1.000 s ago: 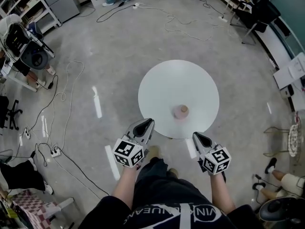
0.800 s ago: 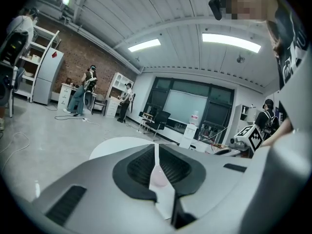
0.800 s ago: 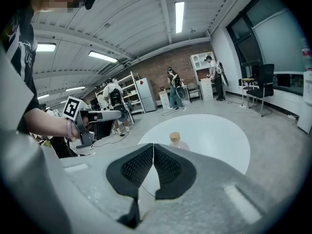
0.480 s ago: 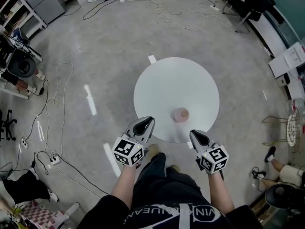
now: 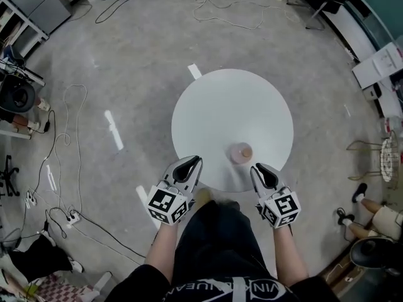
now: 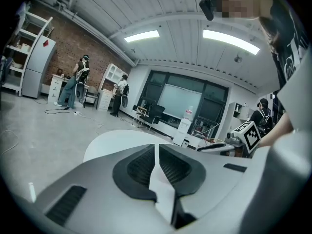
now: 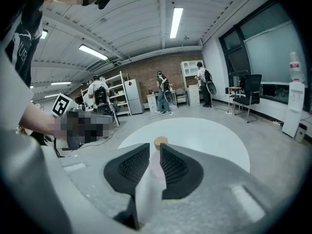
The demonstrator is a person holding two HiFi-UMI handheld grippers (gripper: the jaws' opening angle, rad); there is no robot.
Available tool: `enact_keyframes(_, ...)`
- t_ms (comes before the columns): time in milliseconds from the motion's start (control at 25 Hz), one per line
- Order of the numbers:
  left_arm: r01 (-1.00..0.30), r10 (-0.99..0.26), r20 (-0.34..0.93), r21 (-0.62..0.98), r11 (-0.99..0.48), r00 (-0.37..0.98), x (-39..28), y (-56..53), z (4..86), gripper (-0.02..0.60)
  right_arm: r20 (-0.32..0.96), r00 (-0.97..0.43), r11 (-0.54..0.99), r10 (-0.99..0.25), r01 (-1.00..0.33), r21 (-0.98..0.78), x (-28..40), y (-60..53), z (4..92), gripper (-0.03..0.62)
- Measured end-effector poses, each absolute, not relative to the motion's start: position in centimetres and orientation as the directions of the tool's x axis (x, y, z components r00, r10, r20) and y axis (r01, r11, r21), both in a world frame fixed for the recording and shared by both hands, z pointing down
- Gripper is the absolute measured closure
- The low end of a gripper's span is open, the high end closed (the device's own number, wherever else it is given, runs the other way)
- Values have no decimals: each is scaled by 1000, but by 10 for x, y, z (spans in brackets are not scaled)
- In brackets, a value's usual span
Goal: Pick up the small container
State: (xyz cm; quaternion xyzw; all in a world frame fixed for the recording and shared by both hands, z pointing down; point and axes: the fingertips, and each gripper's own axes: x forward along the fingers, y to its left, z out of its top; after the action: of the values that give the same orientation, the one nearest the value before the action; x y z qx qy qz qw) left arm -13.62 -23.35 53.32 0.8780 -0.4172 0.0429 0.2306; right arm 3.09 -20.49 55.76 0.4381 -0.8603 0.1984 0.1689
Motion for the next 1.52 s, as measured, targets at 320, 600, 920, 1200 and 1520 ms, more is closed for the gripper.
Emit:
enact_keyframes(320,-758,-721,269,382,-529,639,-121,-233,552,554,471,-550,560,-690,-818,-135,35,-222,581,486)
enact_keyframes(600,-768,-733,276,397,-503,622,-117,-231,567,554,469,-586,628,-661,-774,-84,22,-238,591,404)
enact_keyframes(920,-767,-727,287,403,-499,624,-113,-233,583,554,371,-631,653,-681,-753,-82,4,-258,597,404)
enact_keyframes(1200,-767,-728,287,409,-495,623,-114,-235,589,554,319,-615,636,-721,-771,-48,0,-268,596,405)
enact_keyframes(1520,-760,-724,280,412,-502,630,-109,-239,595,554,272,-629,650,-728,-760,-19,-6,-269,595,456)
